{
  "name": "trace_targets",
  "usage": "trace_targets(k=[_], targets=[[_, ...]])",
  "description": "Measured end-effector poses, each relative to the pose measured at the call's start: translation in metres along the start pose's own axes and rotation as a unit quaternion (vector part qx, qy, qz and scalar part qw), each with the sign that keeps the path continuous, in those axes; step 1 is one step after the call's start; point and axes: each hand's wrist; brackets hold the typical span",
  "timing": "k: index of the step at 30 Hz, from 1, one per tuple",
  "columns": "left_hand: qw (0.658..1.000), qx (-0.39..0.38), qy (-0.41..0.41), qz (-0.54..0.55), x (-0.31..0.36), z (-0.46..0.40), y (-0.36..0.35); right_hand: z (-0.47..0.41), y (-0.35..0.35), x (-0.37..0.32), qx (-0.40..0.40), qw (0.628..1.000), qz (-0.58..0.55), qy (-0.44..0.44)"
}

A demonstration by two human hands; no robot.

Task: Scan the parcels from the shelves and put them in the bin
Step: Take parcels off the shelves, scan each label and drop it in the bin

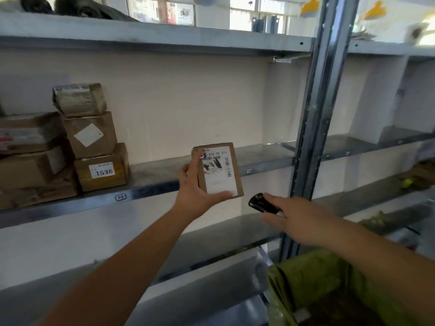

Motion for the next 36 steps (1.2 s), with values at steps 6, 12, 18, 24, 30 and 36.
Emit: trace_targets(k=[6,12,18,24,30,36], targets=[[0.996,-0.081,-0.012,0.025,0.001,0.022,-0.053,0.048,-0.015,0.02,0.015,0.996,-0.001,-0.083],[0.98,-0.192,-0.009,0.051,-0.001,0.052,-0.121,0.113,-0.051,0.059,0.006,0.985,-0.011,-0.174],[0.954,-0.295,0.0,0.055,-0.004,0.078,-0.202,0.164,-0.077,0.105,-0.002,0.962,-0.042,-0.272],[0.917,-0.397,-0.007,0.029,-0.014,0.097,-0.284,0.192,-0.104,0.158,0.012,0.935,-0.095,-0.342],[0.871,-0.489,-0.003,-0.032,-0.035,0.105,-0.351,0.198,-0.147,0.215,-0.029,0.895,-0.134,-0.424],[0.83,-0.549,0.054,-0.087,-0.059,0.11,-0.398,0.191,-0.171,0.24,-0.078,0.875,-0.147,-0.455]])
Point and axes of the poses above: each hand's wrist, its own z-axis away from the middle knuckle, its own y-axis out of the back of the hand, x = y × z, and after that the axes turned 6 degrees about y, right-handed
